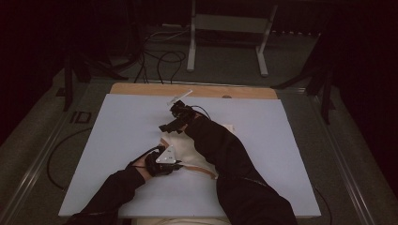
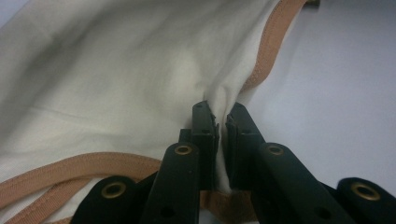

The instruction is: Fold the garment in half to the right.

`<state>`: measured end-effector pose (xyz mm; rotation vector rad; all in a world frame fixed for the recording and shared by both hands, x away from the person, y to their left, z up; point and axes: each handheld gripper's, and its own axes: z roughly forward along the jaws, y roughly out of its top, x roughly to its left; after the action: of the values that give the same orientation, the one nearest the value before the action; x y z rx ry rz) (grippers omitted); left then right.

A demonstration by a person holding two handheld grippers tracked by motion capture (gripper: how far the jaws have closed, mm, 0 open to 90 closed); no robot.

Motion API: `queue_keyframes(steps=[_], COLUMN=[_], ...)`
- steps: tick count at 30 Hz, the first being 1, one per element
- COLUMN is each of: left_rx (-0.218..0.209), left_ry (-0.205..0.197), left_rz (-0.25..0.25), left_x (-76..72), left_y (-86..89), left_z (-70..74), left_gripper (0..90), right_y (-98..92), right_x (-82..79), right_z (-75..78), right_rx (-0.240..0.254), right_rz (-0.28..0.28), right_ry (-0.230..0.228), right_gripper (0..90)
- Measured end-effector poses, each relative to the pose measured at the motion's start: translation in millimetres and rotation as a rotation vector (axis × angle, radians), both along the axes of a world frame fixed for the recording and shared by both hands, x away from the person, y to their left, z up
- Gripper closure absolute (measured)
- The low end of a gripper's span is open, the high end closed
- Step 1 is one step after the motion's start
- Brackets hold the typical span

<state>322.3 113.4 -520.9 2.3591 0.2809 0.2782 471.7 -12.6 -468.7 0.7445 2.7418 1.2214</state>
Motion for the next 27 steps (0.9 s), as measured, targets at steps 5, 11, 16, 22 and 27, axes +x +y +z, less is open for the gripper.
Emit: queue_keyframes(steps=[5, 11, 16, 22, 27], left_rx=[-0.001, 0.000, -0.002, -0.002, -0.010], left_ry=[0.006, -0.003, 0.008, 0.011, 0.016], left_rz=[-0.001, -0.006, -0.006, -0.010, -0.008], left_x=[0.4, -0.2, 0.3, 0.7, 1.0], left_y=[-0.2, -1.0, -0.6, 0.0, 0.3], left_z=[0.3, 1.1, 1.0, 0.4, -0.2], left_gripper=[84.0, 84.1, 84.1, 84.1, 84.1], right_y=[9.3, 17.6, 25.4, 32.9, 38.2], right_x=[7.3, 14.4, 18.8, 20.6, 18.7], right_z=[-11.6, -22.8, -28.9, -33.9, -38.9], right_rx=[-0.026, -0.091, -0.151, -0.189, -0.242], right_rz=[-0.011, -0.015, -0.039, -0.030, -0.025], right_ry=[0.021, 0.004, -0.002, -0.018, -0.031], right_gripper=[9.8, 41.8, 49.5, 59.9, 67.8])
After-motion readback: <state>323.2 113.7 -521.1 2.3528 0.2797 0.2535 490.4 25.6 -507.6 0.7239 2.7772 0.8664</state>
